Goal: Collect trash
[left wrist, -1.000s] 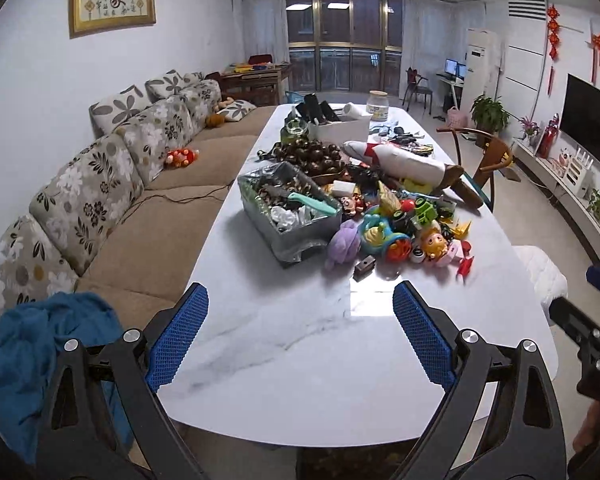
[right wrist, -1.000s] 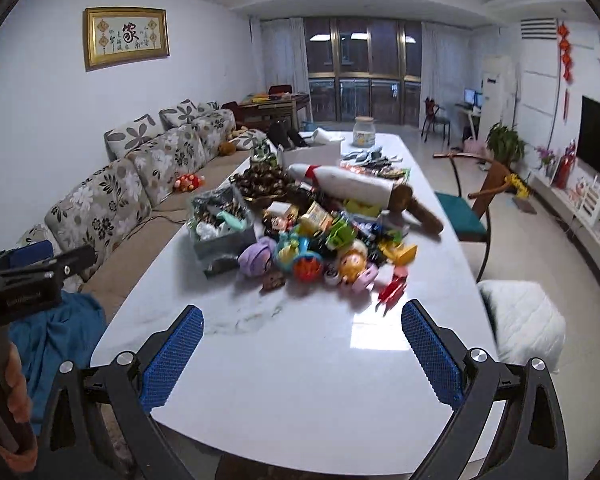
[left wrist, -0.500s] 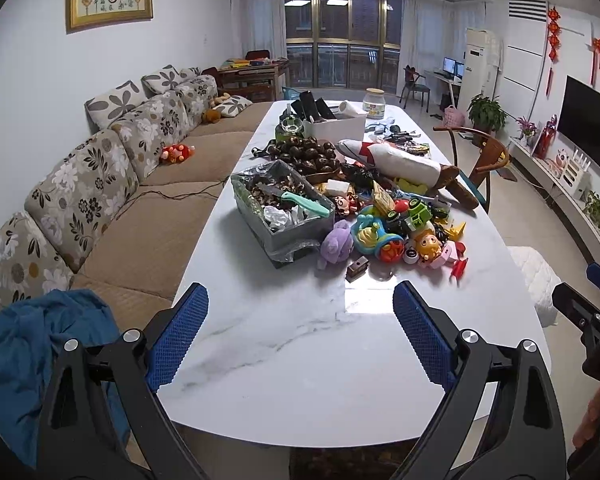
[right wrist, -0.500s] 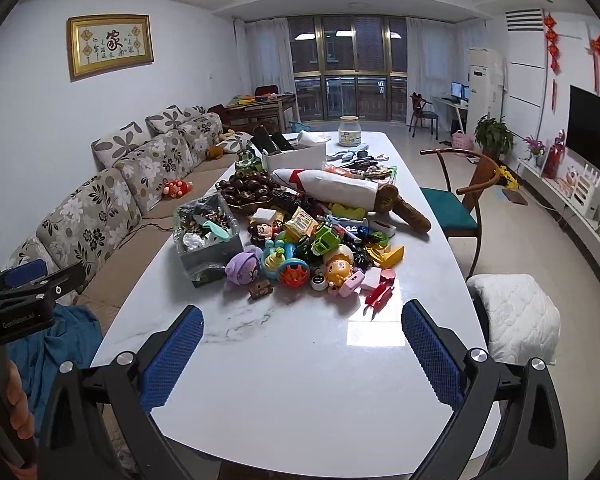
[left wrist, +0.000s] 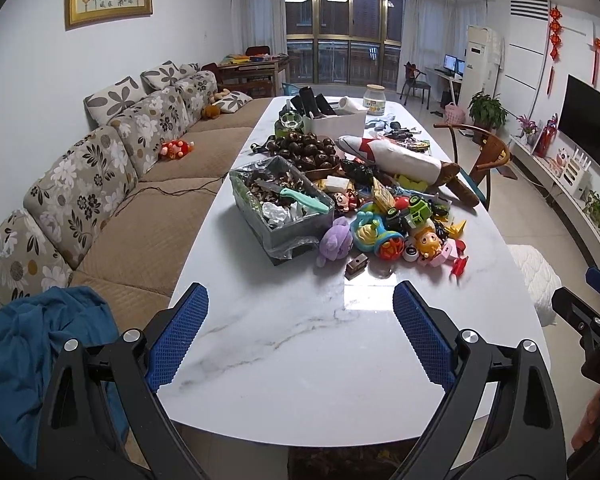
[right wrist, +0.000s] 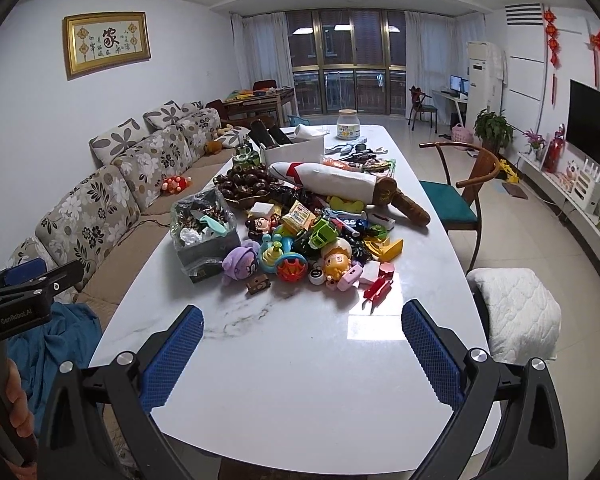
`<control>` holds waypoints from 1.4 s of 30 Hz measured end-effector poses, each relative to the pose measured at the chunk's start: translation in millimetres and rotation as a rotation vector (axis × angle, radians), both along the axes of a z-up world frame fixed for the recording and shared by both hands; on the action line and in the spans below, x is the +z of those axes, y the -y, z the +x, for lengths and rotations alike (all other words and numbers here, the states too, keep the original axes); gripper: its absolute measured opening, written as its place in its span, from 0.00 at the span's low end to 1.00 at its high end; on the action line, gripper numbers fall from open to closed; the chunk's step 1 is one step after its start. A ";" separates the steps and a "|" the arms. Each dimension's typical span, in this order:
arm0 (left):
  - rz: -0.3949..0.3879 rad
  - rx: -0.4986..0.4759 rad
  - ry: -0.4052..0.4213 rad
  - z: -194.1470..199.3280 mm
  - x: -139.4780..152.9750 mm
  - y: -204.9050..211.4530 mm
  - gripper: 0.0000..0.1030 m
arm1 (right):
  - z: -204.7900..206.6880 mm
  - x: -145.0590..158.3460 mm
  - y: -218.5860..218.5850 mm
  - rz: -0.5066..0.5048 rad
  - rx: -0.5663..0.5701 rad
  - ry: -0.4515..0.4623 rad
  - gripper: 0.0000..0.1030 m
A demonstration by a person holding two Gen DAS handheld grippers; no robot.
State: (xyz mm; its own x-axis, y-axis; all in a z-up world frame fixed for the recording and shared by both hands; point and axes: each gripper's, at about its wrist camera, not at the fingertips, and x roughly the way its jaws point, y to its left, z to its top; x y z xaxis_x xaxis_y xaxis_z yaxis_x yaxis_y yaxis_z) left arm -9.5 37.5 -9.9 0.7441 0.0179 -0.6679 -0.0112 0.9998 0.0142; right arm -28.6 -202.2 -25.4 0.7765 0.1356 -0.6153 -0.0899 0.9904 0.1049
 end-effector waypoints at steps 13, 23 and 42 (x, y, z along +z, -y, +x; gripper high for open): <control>-0.002 -0.002 -0.019 -0.2 -3.1 2.5 0.89 | -2.8 -1.8 6.8 0.003 -0.006 -0.013 0.95; -0.005 -0.008 -0.020 -1.4 -3.7 3.9 0.89 | -4.9 -3.3 14.3 0.004 -0.011 -0.018 0.95; -0.002 -0.042 -0.029 -2.8 -4.8 6.0 0.89 | -10.6 -5.0 18.0 0.000 -0.020 -0.027 0.95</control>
